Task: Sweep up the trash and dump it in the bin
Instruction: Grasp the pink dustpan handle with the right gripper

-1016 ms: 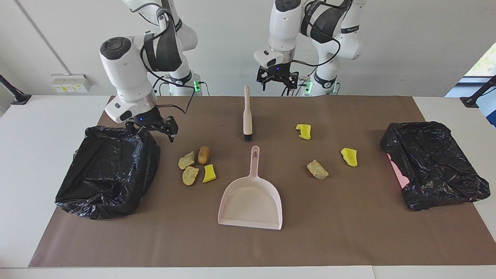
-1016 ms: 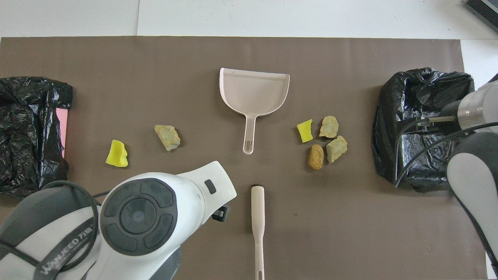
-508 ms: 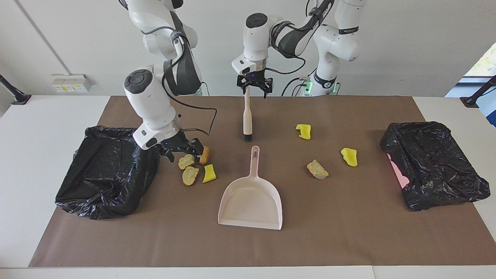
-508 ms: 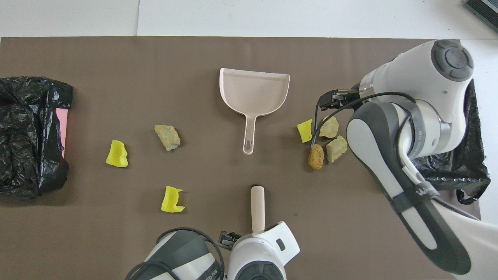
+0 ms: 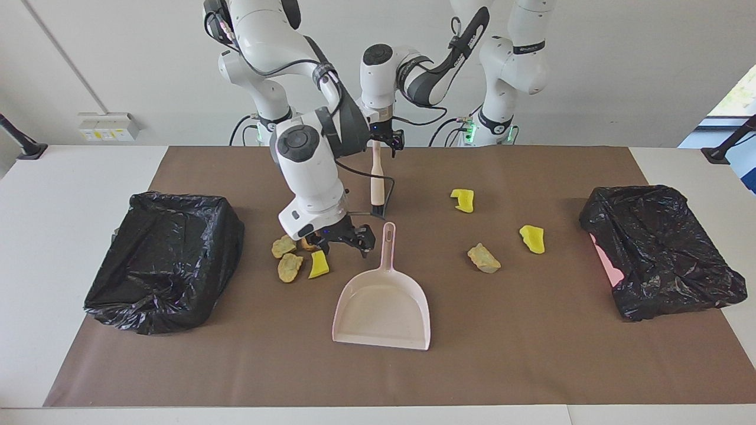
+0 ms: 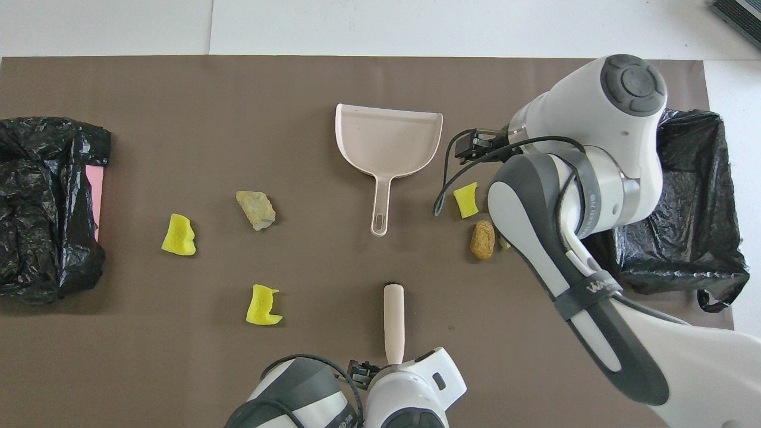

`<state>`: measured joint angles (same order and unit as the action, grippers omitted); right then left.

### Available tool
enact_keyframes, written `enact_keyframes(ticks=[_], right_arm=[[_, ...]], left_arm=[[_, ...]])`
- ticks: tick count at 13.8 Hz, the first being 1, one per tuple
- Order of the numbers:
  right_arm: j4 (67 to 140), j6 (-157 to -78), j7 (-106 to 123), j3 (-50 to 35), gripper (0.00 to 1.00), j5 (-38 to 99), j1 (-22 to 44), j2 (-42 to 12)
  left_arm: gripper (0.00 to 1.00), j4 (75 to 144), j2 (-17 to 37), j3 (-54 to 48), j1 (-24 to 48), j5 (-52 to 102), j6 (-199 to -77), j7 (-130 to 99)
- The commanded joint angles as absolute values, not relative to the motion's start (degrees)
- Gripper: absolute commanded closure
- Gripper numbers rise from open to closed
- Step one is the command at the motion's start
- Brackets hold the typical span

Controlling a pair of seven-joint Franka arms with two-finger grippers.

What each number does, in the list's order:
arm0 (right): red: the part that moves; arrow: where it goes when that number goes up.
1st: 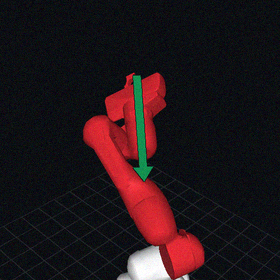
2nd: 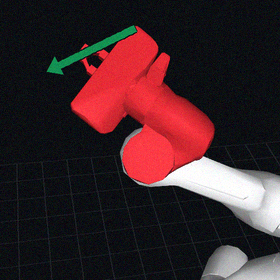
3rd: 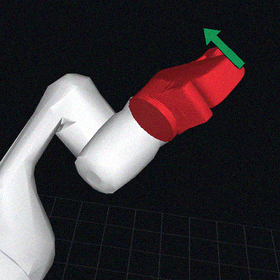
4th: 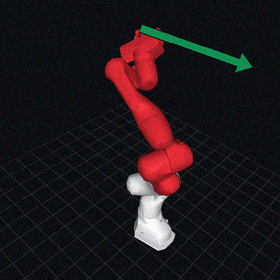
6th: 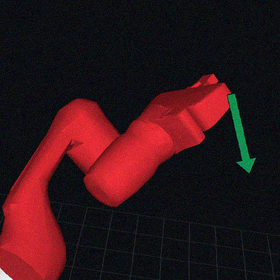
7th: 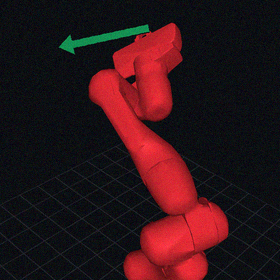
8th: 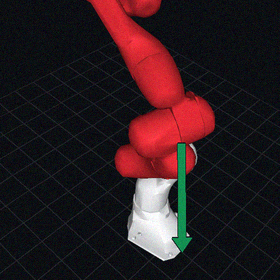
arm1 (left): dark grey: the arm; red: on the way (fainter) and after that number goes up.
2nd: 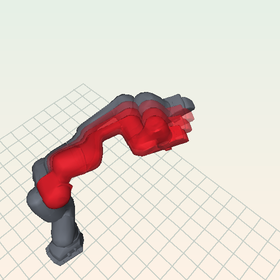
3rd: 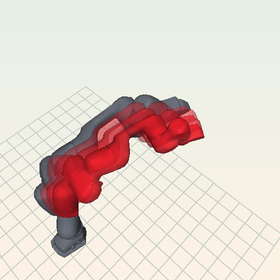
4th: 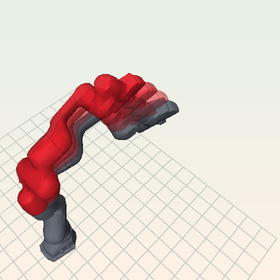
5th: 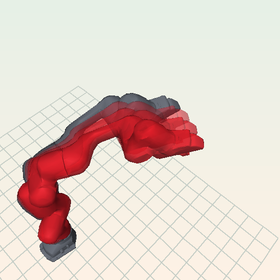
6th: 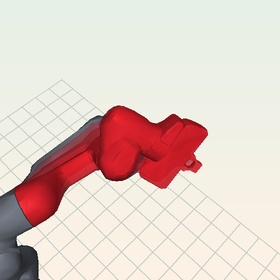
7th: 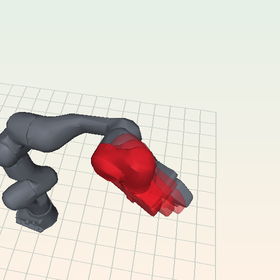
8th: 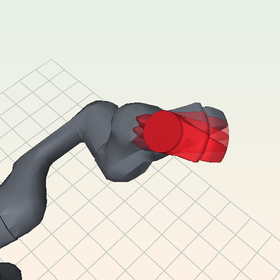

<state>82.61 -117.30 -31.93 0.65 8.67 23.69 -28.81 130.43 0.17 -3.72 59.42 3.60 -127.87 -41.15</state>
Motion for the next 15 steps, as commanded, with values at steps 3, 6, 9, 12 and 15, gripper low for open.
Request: enact_keyframes(ticks=[3, 6, 9, 12, 15], right_arm=[[76.11, -117.25, -35.07, 0.36, 0.00, 10.89, 26.80, -35.07], [76.46, -120.13, -35.24, 0.00, 0.00, 12.39, 28.21, -36.04], [80.66, -117.17, -33.23, -0.09, 0.00, 11.60, 28.13, -34.29], [83.14, -116.28, -33.31, 0.00, 0.00, 11.60, 29.18, -32.61], [83.41, -116.10, -32.70, 0.00, 0.01, 11.43, 29.09, -32.61]], left_arm=[[0.14, 131.75, 0.18, -2.72, 61.43, 8.88, -129.46, -41.39], [0.26, 132.01, 0.09, -2.72, 61.44, 10.72, -128.67, -41.14], [0.50, 132.01, 0.00, -2.72, 61.44, 11.33, -128.24, -41.57], [0.69, 132.01, -0.09, -2.64, 61.44, 13.27, -127.01, -41.83], [1.00, 131.31, -0.70, -2.46, 60.74, 13.27, -124.37, -41.84]])
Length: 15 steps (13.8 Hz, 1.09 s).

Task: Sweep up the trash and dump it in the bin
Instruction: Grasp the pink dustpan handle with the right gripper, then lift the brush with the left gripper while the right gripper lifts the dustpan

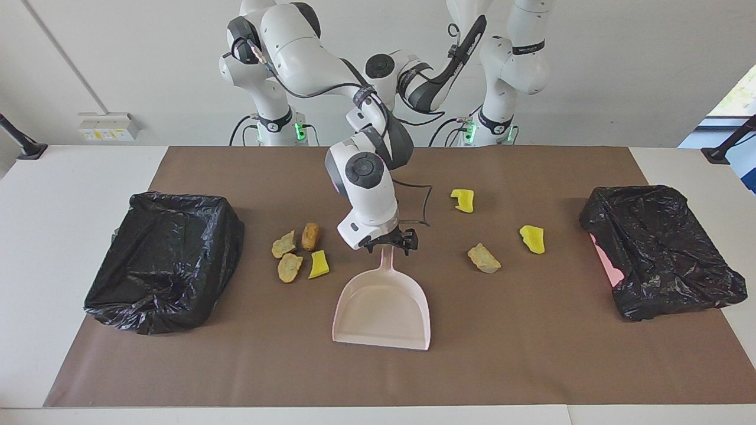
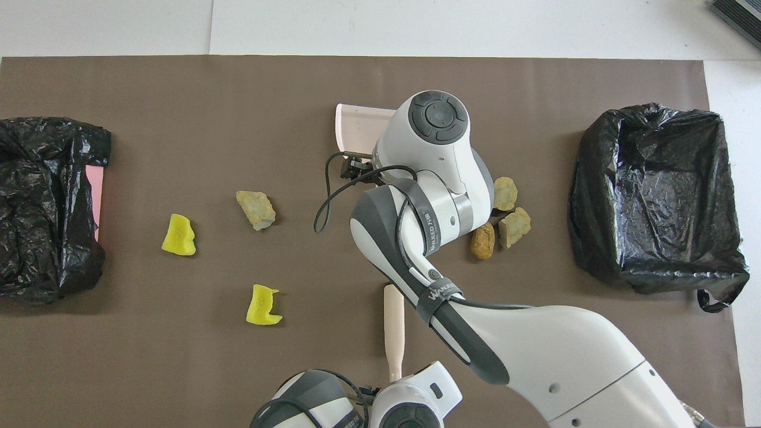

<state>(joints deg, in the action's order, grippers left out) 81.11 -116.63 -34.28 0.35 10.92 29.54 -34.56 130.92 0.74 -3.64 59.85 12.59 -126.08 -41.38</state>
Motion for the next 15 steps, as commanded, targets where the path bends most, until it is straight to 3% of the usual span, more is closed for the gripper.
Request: enact_keyframes(ticks=[1, 2, 3, 4, 9, 15], right_arm=[[83.41, -116.10, -32.70, 0.00, 0.15, 11.51, 29.09, -32.61], [83.41, -115.76, -32.61, 0.00, 0.38, 11.51, 29.09, -32.61], [83.41, -115.40, -32.61, 0.00, 0.72, 11.43, 29.09, -32.52], [83.32, -115.49, -32.61, 0.00, 1.00, 11.43, 29.00, -32.61], [82.88, -113.83, -30.78, 0.09, 1.00, 8.81, 28.92, -32.61], [84.63, -103.12, -4.54, 0.09, 1.00, 6.50, 25.67, -22.43]], left_arm=[[1.00, 131.13, -1.14, -2.20, 60.56, 13.27, -122.63, -41.84], [1.00, 130.52, -2.36, -1.85, 60.21, 13.10, -120.08, -41.31], [1.00, 130.26, -3.68, -1.85, 58.81, 12.40, -117.01, -41.31], [1.00, 129.56, -4.91, -1.85, 58.02, 11.87, -113.59, -41.13], [1.00, 128.50, -9.23, -1.85, 49.76, 3.79, -102.83, -41.13], [1.00, 128.67, -12.31, -1.85, 32.98, -0.78, -101.17, -40.78]])
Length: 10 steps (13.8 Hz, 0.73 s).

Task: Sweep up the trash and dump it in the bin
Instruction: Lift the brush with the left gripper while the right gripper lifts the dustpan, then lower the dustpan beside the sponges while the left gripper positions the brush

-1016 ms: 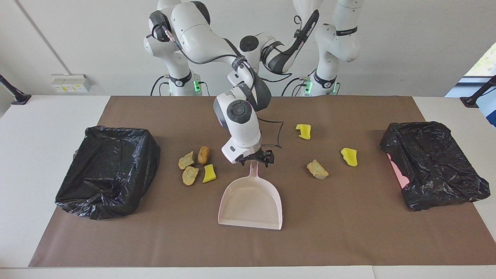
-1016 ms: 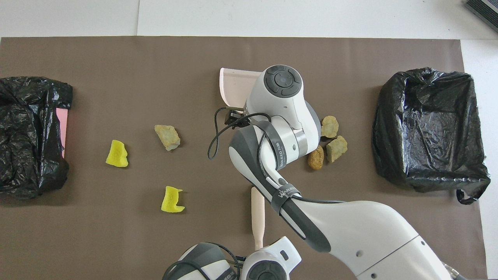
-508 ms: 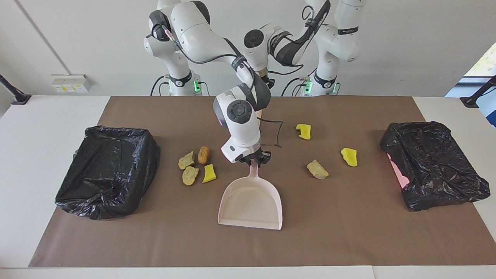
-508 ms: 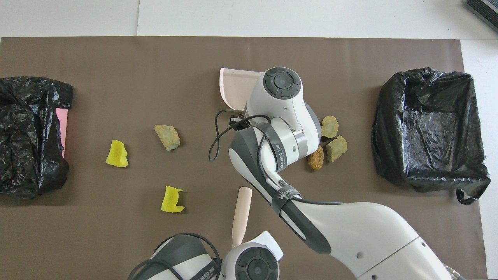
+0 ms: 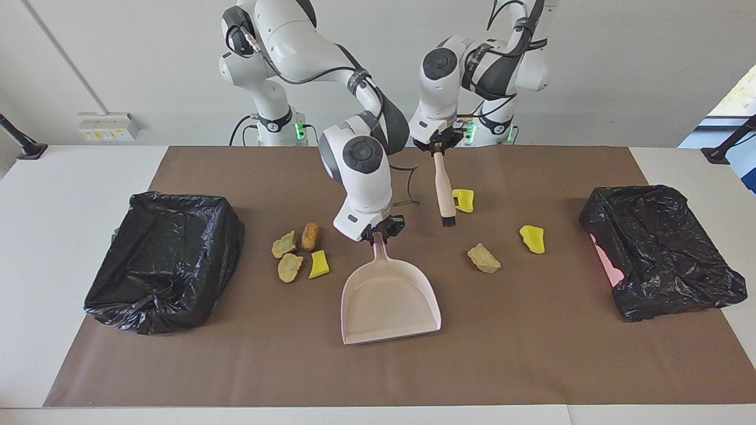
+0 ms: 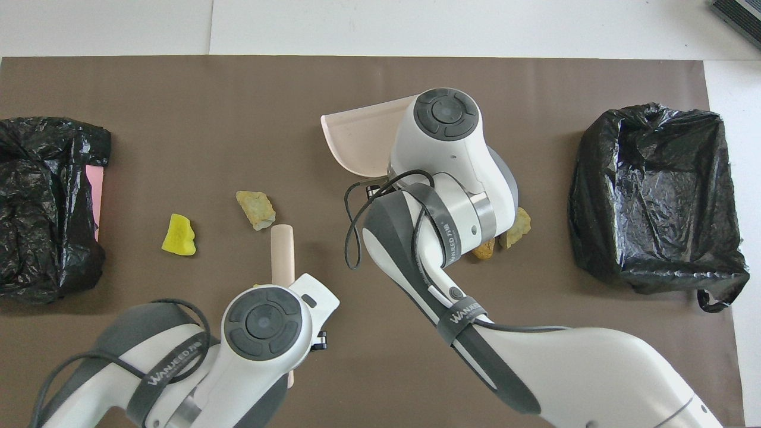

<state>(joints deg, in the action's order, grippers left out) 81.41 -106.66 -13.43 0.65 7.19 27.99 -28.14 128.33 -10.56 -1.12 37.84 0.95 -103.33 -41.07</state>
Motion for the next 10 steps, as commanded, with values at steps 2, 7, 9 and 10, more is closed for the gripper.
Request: enact_keyframes(ticks=[2, 7, 9, 10], right_arm=[[88.66, -101.17, 5.75, 0.26, 1.00, 6.07, 24.44, -17.52], [98.68, -100.98, 29.66, 0.18, 1.00, 2.90, 24.43, -10.38], [100.54, -101.08, 37.06, 0.18, 1.00, 1.59, 24.78, -10.02], [100.55, -100.55, 37.44, 0.18, 1.00, 0.36, 25.48, -10.28]], left_arm=[[1.00, 129.20, -12.22, -1.85, 27.63, -2.80, -100.90, -40.78], [1.00, 130.87, -11.08, -1.85, 14.09, -3.87, -105.11, -32.64], [1.00, 130.96, -9.32, -1.85, 9.34, -4.22, -107.04, -29.72], [1.00, 131.13, -8.19, -1.85, 7.92, -4.57, -107.40, -27.79]])
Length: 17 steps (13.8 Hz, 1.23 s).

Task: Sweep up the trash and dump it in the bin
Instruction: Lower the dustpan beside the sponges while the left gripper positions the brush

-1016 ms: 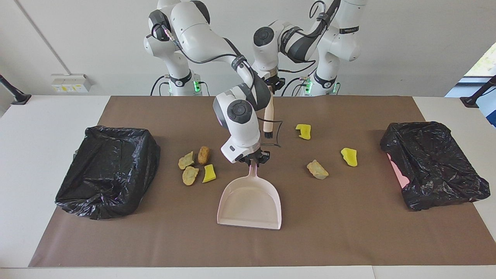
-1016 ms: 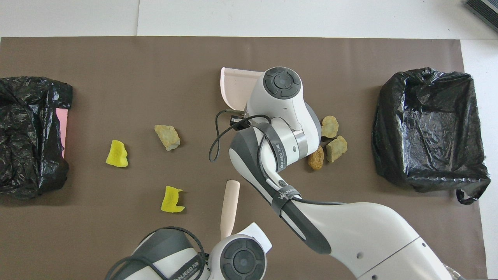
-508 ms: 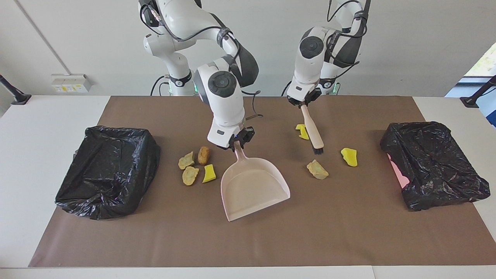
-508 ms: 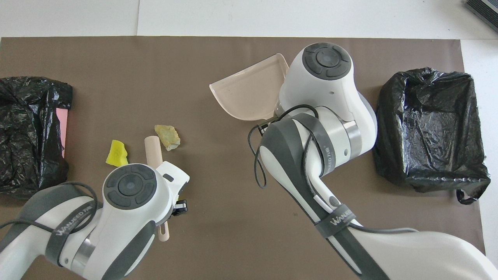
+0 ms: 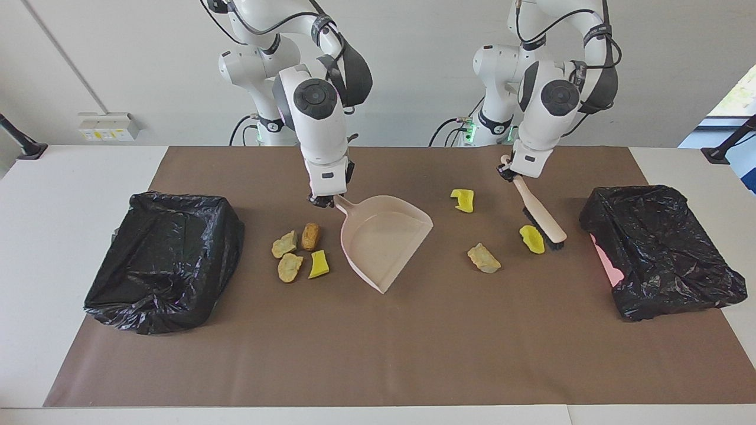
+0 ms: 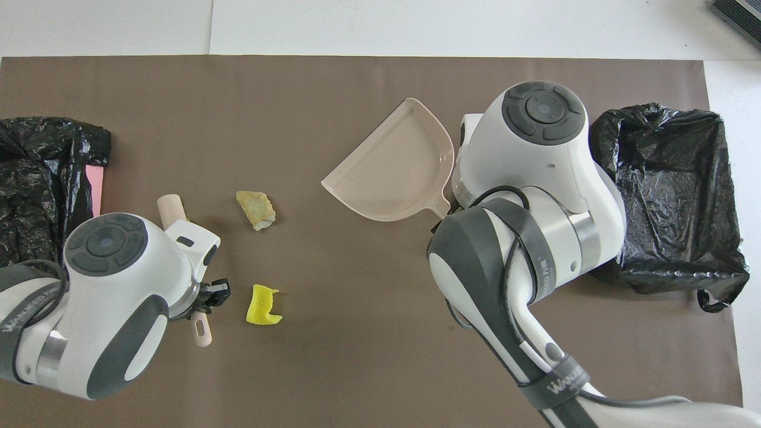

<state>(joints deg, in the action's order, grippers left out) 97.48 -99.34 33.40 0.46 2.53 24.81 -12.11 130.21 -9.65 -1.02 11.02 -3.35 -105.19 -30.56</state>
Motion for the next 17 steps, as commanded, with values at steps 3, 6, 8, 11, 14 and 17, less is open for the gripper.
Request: enact_keyframes(ticks=[3, 6, 8, 11, 14, 17], right_arm=[[104.13, -101.85, 43.46, 0.00, 1.00, 0.18, 25.93, -10.63], [106.00, -106.34, 45.62, 0.00, 1.00, 0.18, 28.65, -11.07], [106.69, -107.48, 44.83, 0.00, 1.00, 0.18, 30.57, -12.39], [107.40, -107.49, 40.53, 0.00, 1.00, 0.26, 31.64, -12.66], [108.28, -107.93, 34.82, -0.09, 1.00, 1.32, 33.48, -13.27], [108.28, -107.93, 33.14, -0.09, 1.00, 1.41, 33.66, -13.45]], left_arm=[[1.00, 131.57, -5.28, -1.85, 5.19, -6.05, -109.07, -26.46], [1.00, 130.79, -1.59, -1.93, 5.18, -6.50, -111.27, -26.28], [1.00, 129.47, 0.08, -2.11, 5.89, -6.59, -112.06, -24.97], [1.00, 128.50, 0.88, -2.46, 8.51, -6.16, -112.33, -20.59], [1.00, 129.20, 0.26, -2.55, 12.82, -3.18, -112.33, -17.76], [1.00, 129.20, 0.18, -2.55, 16.42, -0.18, -113.02, -14.17]])
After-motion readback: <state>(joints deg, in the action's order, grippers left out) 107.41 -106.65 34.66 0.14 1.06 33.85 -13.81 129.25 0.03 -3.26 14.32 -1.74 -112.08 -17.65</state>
